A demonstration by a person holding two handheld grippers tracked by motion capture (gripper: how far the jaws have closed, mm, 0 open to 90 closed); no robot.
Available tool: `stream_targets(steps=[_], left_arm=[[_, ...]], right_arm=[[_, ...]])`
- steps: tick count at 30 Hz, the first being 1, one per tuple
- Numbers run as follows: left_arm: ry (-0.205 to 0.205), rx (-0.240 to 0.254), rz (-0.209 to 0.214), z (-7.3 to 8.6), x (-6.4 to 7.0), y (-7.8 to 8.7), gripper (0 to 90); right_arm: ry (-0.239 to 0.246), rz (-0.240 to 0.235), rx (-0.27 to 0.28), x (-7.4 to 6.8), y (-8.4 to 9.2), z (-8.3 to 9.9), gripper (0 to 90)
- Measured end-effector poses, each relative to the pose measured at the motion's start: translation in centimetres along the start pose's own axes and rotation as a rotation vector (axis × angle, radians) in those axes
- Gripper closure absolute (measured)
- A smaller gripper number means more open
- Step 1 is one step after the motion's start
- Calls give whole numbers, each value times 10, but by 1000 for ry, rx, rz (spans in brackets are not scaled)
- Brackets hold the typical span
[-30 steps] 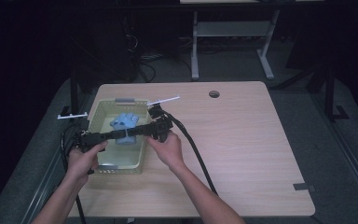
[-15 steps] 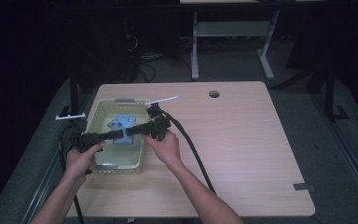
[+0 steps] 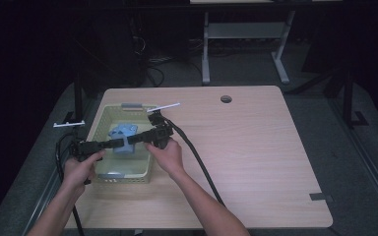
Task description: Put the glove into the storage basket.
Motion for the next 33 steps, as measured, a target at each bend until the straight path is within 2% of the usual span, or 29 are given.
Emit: stream_targets(steps=[8, 14, 19, 33], left_arm=[[26, -7, -24, 1, -14, 2, 742], [43, -18, -37, 2, -22, 1, 742], [66, -36, -49, 3, -30, -1, 741], [87, -94, -109, 8, -44, -6, 741]], right_arm=[[7, 26, -27, 6, -15, 0, 677], [-5, 38, -43, 11, -23, 1, 676], [-18, 48, -52, 15, -29, 2, 678], [-26, 89, -93, 26, -42, 9, 678]])
Point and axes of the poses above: each handheld gripper's, and its own axes: y roughly backward along the jaws, z roughly out of its underside, x roughly to its right, the point moved 9 cm from there along -y, roughly forward along the jaws
